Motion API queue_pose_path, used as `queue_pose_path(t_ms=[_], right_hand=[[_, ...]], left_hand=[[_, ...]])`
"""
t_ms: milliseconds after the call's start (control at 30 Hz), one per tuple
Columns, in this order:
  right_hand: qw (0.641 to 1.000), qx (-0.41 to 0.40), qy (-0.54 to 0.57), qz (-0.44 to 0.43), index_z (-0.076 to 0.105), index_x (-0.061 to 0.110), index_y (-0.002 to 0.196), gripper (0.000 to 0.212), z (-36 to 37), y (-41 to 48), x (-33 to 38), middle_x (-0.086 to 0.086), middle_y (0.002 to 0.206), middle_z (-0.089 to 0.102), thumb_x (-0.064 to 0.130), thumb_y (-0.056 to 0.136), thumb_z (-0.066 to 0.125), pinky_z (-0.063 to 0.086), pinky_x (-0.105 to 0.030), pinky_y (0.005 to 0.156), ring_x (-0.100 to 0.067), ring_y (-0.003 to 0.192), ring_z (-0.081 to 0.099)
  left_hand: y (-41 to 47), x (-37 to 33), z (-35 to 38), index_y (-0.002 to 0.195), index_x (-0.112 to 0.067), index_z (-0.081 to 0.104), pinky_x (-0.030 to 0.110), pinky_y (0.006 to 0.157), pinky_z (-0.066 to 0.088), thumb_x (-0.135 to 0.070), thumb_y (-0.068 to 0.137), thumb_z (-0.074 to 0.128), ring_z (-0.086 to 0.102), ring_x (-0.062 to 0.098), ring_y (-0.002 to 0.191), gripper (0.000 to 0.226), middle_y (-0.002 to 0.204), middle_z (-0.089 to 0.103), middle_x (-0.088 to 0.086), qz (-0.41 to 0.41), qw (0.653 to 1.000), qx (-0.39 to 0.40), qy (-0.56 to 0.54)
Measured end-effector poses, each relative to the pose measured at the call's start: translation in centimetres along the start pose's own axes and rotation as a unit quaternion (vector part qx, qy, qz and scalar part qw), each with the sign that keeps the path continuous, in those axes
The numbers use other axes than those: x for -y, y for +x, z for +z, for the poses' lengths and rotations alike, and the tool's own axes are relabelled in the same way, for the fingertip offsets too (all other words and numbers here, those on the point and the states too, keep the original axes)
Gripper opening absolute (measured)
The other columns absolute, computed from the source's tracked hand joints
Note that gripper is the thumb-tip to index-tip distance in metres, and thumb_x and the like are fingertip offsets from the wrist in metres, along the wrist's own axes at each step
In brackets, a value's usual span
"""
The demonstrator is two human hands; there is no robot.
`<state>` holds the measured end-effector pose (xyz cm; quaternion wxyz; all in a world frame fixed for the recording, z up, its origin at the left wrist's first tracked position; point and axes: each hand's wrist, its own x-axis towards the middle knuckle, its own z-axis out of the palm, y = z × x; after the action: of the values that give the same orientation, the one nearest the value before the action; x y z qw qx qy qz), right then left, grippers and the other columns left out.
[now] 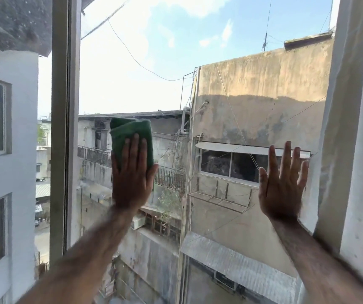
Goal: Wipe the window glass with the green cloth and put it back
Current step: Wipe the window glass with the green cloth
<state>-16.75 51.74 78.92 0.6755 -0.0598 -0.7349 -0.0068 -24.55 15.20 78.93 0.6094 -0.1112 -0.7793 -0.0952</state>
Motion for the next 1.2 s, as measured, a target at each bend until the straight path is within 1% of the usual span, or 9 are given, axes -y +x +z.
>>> queue_pose_path(t_ms=[167,267,400,567,700,867,933,1067,1200], right_hand=[[1.000,-0.012,-0.006,-0.002,0.020,0.021,0.173,0.063,0.1,-0.2,0.1,-0.015,0.182,0.011,0.045,0.115,0.024,0.013,-0.060,0.136,-0.036,0.169,0.011],[1.000,-0.014,-0.010,-0.007,0.020,0.022,0.173,0.063,0.3,-0.2,-0.2,-0.013,0.182,0.009,0.047,0.115,0.022,0.012,-0.059,0.136,-0.034,0.170,0.009],[1.000,-0.011,0.000,-0.010,0.022,0.022,0.172,0.062,0.4,0.1,-0.4,-0.014,0.182,0.010,0.045,0.115,0.024,0.013,-0.059,0.136,-0.034,0.170,0.009],[1.000,-0.008,0.016,-0.002,0.023,0.024,0.172,0.059,0.1,0.0,-0.3,-0.012,0.182,0.013,0.043,0.116,0.025,0.015,-0.059,0.136,-0.033,0.169,0.011],[1.000,-0.007,0.018,-0.002,0.022,0.024,0.172,0.059,0.2,0.0,-0.3,-0.013,0.182,0.013,0.042,0.116,0.026,0.017,-0.061,0.135,-0.034,0.169,0.011],[1.000,-0.014,0.020,-0.005,0.025,0.023,0.172,0.059,0.1,0.1,-0.4,-0.014,0.181,0.015,0.043,0.116,0.025,0.015,-0.060,0.135,-0.035,0.169,0.013],[1.000,-0.014,0.022,-0.007,0.026,0.023,0.172,0.059,0.0,0.2,-0.4,-0.014,0.181,0.016,0.043,0.116,0.026,0.016,-0.060,0.135,-0.035,0.169,0.013],[0.999,-0.023,0.024,-0.011,0.028,0.022,0.171,0.057,-0.1,0.3,-0.5,-0.014,0.180,0.019,0.041,0.117,0.027,0.018,-0.061,0.135,-0.035,0.168,0.016],[0.999,-0.030,0.030,-0.009,0.027,0.023,0.171,0.056,-0.1,0.0,-0.7,-0.014,0.181,0.019,0.040,0.118,0.030,0.020,-0.063,0.133,-0.034,0.169,0.015]], left_hand=[[12.9,-5.8,-2.2,0.164,-0.007,0.011,0.058,0.127,0.017,-0.061,0.105,0.018,0.008,0.031,0.160,0.080,0.173,0.011,0.014,-0.182,0.980,-0.047,-0.061],[16.2,-11.9,-2.4,0.163,-0.007,0.015,0.057,0.127,0.019,-0.066,0.102,0.006,0.010,0.033,0.160,0.085,0.172,0.014,0.016,-0.093,0.991,-0.064,-0.066],[11.5,-17.7,0.0,0.162,-0.010,0.025,0.063,0.124,0.020,-0.064,0.106,0.019,0.017,0.035,0.159,0.078,0.170,0.023,0.016,0.098,0.991,-0.070,-0.058],[1.6,-13.4,1.6,0.162,-0.012,0.024,0.063,0.123,0.024,-0.059,0.107,0.033,0.017,0.032,0.159,0.073,0.171,0.022,0.012,0.189,0.981,-0.029,-0.019],[4.6,-9.4,0.4,0.162,-0.011,0.024,0.062,0.126,0.020,-0.056,0.108,0.032,0.017,0.033,0.158,0.071,0.170,0.022,0.013,0.056,0.998,-0.031,-0.004],[12.7,-14.5,-1.6,0.163,-0.009,0.017,0.062,0.125,0.020,-0.066,0.101,0.006,0.015,0.032,0.159,0.085,0.172,0.018,0.012,-0.138,0.988,-0.045,-0.053],[12.8,-16.9,-1.5,0.162,-0.009,0.021,0.064,0.125,0.021,-0.067,0.101,0.007,0.018,0.033,0.158,0.086,0.171,0.022,0.013,-0.105,0.992,-0.051,-0.055],[5.7,-19.7,1.4,0.163,-0.011,0.020,0.066,0.123,0.020,-0.066,0.105,0.024,0.015,0.035,0.159,0.080,0.171,0.020,0.014,0.101,0.993,-0.046,-0.045],[-5.2,-17.2,2.8,0.164,-0.013,0.015,0.065,0.121,0.026,-0.063,0.106,0.030,0.011,0.032,0.160,0.079,0.173,0.013,0.012,0.194,0.981,0.025,-0.021]])
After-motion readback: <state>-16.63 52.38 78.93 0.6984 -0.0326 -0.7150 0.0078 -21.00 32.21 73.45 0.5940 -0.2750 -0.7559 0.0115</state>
